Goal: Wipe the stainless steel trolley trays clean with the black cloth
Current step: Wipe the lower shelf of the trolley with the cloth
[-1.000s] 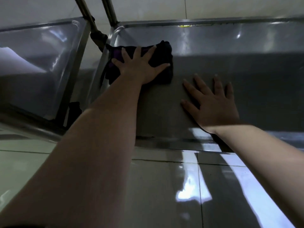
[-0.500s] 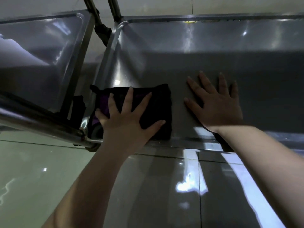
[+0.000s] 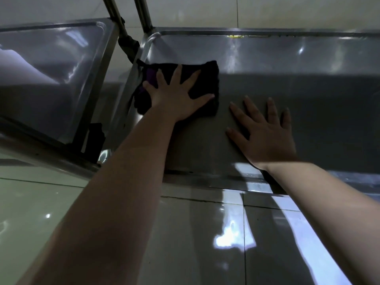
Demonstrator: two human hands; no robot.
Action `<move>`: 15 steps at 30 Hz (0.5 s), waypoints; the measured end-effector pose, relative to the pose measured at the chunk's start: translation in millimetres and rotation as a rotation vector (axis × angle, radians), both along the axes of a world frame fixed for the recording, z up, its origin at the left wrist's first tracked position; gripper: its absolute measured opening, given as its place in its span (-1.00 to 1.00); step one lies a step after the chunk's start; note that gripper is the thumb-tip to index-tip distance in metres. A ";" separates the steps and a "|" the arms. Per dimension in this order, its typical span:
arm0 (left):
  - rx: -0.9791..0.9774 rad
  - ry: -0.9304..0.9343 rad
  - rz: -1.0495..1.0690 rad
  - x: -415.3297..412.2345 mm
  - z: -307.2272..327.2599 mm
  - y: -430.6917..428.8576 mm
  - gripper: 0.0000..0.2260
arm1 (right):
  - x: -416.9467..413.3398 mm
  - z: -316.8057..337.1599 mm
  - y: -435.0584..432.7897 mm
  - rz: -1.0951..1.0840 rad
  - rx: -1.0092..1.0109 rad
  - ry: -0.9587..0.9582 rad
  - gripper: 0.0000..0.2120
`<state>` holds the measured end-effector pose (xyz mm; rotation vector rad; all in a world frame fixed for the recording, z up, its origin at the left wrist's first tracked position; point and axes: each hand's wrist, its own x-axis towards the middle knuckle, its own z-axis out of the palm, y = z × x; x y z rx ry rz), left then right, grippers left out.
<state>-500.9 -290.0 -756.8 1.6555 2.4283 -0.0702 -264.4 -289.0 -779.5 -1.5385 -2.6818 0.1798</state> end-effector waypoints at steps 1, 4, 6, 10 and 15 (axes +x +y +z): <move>0.018 0.018 -0.023 5.0 -5.0 -14.0 -0.21 | 1.0 0.2 -0.5 -0.001 0.001 -0.003 -0.37; 0.052 0.070 -0.047 -4.3 -9.5 -41.2 -0.21 | 0.4 -0.1 -3.1 0.006 0.011 0.000 -0.40; 0.025 0.069 -0.034 -27.4 -1.7 -40.1 -0.20 | -0.3 0.3 -5.6 -0.001 0.010 0.015 -0.40; -0.029 0.061 0.107 -36.2 2.5 -14.9 -0.16 | -2.4 0.5 -8.3 -0.002 0.023 -0.007 -0.39; 0.015 -0.055 0.086 40.8 2.7 35.8 -0.17 | -1.0 2.6 -9.1 -0.017 -0.004 0.001 -0.33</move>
